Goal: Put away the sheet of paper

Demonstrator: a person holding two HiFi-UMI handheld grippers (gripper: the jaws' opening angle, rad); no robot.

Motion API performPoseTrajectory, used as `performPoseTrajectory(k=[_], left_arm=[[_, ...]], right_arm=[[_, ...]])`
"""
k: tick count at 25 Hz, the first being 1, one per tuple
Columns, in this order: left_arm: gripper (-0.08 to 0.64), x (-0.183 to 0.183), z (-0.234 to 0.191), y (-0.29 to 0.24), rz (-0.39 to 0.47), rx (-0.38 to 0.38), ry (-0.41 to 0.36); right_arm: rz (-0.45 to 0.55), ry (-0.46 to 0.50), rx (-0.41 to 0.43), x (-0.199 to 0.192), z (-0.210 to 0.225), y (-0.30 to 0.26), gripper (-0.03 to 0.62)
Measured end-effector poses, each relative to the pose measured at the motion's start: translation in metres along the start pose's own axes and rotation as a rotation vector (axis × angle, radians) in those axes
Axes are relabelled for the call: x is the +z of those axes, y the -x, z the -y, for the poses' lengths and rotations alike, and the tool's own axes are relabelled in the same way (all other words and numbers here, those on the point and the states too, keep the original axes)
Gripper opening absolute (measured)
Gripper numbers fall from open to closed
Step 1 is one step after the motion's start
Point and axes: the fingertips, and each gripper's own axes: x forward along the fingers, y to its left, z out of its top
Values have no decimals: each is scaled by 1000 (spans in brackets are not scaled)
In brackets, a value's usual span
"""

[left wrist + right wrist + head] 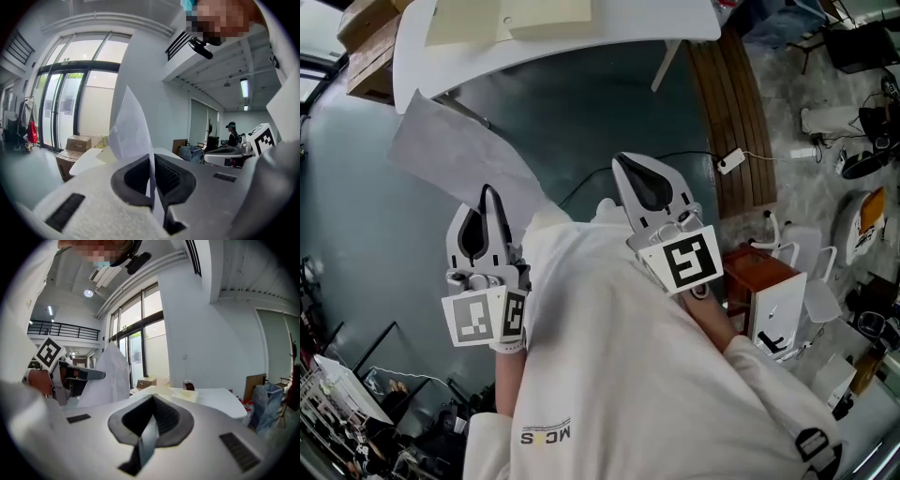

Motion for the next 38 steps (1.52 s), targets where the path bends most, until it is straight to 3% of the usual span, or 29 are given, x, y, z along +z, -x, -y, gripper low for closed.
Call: performPoseTrajectory(k=[5, 11, 20, 27, 38], left_arm=[[25, -10, -5, -16, -28, 32, 20], [23, -1, -35, -77, -23, -1, 47], [23, 40, -134, -209, -22, -78, 51], [23, 72, -210, -290, -27, -141, 64], [23, 69, -238, -340, -77, -150, 75]], right_arm=[[-13, -25, 26, -12, 16, -22, 14], [-35, -14, 48, -3, 31, -86, 14], [-85, -8, 1, 30, 69, -240, 14], [-62, -10, -69, 74, 84, -344, 14], [-95, -7, -72, 77, 120, -406, 14]])
